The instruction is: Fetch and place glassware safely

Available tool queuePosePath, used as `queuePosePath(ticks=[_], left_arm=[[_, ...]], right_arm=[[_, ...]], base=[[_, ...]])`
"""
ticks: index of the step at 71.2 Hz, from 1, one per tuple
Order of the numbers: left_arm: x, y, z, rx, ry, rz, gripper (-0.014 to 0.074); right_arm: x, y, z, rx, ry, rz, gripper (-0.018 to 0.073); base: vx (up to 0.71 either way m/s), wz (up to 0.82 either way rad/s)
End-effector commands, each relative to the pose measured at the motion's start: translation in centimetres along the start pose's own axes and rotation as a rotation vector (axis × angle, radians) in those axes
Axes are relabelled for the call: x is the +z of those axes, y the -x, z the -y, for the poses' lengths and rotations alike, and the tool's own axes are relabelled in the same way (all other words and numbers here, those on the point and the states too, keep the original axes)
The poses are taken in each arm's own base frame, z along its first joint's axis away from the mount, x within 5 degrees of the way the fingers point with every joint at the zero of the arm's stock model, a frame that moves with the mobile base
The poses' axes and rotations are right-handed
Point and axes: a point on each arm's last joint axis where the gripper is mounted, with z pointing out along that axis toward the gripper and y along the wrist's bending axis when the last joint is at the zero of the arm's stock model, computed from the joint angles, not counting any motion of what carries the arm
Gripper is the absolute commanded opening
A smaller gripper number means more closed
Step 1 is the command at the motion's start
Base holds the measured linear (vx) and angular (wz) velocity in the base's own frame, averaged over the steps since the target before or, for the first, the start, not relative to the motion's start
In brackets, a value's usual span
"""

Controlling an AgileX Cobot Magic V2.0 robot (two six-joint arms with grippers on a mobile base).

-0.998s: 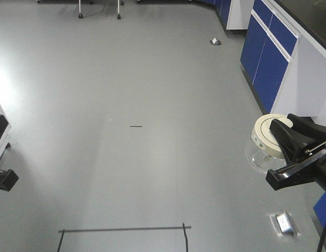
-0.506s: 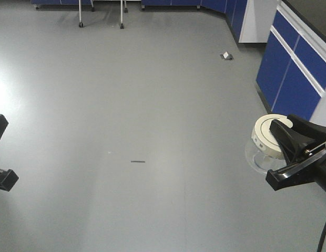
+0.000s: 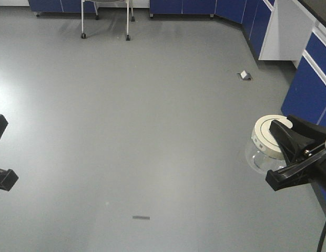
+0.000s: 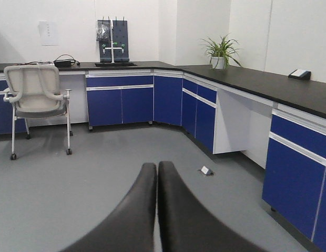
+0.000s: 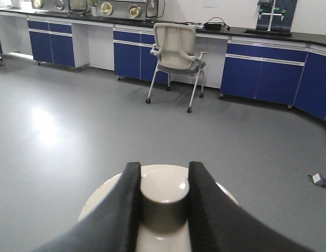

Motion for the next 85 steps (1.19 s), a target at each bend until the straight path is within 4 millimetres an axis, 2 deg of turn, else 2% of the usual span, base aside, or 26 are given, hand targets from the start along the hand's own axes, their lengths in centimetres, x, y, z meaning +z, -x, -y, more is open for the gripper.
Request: queuePosePath(ticks=[1,85], left_arm=[[0.15,1.5,0.22,-0.02,-0.023,0.096,-0.0007],[0.16,1.32,0.14,-0.02,-0.013,0.076,-0.0007]], right_arm=[[-0.1,2.23,0.06,-0.001,0.008,0.15,-0.0001],[0.08,2.03,0.08,0.0,0.008,0.136,-0.0001]], base=[[0.74,0.01],[0.75,0.01]])
